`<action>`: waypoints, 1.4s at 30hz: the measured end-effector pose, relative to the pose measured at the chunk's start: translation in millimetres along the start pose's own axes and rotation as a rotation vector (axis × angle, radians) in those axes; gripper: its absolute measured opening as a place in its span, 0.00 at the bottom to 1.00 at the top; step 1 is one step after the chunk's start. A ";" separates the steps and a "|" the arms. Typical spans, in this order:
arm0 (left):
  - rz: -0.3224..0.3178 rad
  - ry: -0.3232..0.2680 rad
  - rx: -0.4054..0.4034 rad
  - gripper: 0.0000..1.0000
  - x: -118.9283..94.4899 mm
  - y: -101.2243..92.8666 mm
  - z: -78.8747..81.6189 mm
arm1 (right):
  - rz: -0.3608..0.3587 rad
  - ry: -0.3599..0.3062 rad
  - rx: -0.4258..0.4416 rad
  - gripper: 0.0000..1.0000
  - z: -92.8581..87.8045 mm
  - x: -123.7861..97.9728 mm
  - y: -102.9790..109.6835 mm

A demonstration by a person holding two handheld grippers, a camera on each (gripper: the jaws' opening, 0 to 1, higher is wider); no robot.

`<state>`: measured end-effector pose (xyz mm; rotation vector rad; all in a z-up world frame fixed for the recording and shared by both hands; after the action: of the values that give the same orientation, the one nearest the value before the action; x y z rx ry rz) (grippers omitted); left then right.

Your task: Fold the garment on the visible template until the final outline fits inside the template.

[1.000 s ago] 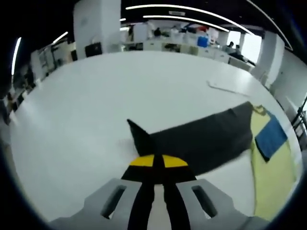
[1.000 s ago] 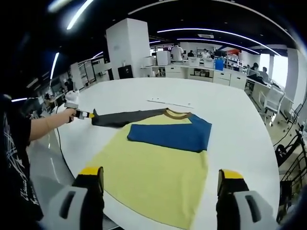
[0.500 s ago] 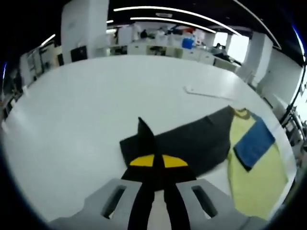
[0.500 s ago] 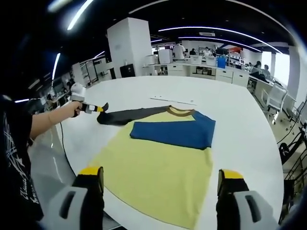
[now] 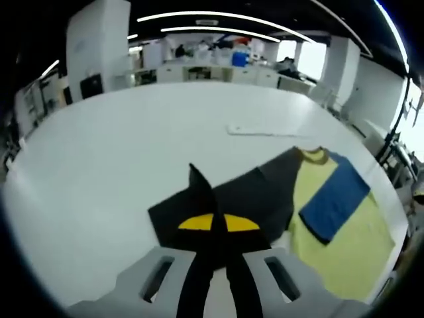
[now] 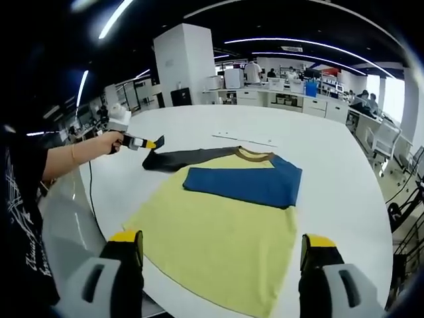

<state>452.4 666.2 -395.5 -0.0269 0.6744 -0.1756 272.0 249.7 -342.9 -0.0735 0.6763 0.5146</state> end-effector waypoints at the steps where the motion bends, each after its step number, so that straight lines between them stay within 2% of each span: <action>1: -0.002 0.001 0.003 0.01 0.4 -1.2 0.6 | 0.001 -0.005 -0.004 0.99 0.5 -0.4 0.0; 11: -0.073 -0.008 0.048 0.01 11.0 -35.0 16.3 | 0.014 -0.007 0.002 0.99 -0.3 -0.4 0.1; 30: -0.172 -0.025 0.039 0.01 27.3 -90.4 36.7 | 0.019 0.027 -0.012 0.99 -9.6 -5.4 0.8; 42: -0.238 -0.028 0.031 0.01 33.2 -121.3 43.7 | 0.030 0.028 -0.025 0.99 -11.9 -9.4 0.5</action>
<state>486.6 539.6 -372.0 -0.0797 0.6395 -0.4140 258.7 243.3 -346.4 -0.0945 0.6996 0.5521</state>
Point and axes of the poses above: the point that each gripper's makers call its tool centre point, and the gripper's own axes: x roughly forward along the fingers, y roughly to its left, z roughly out of its top, the point moved 10 cm from there along -x, roughly backward along the fingers, and after that the axes turned 1 degree about -z, right-handed, at the moved point
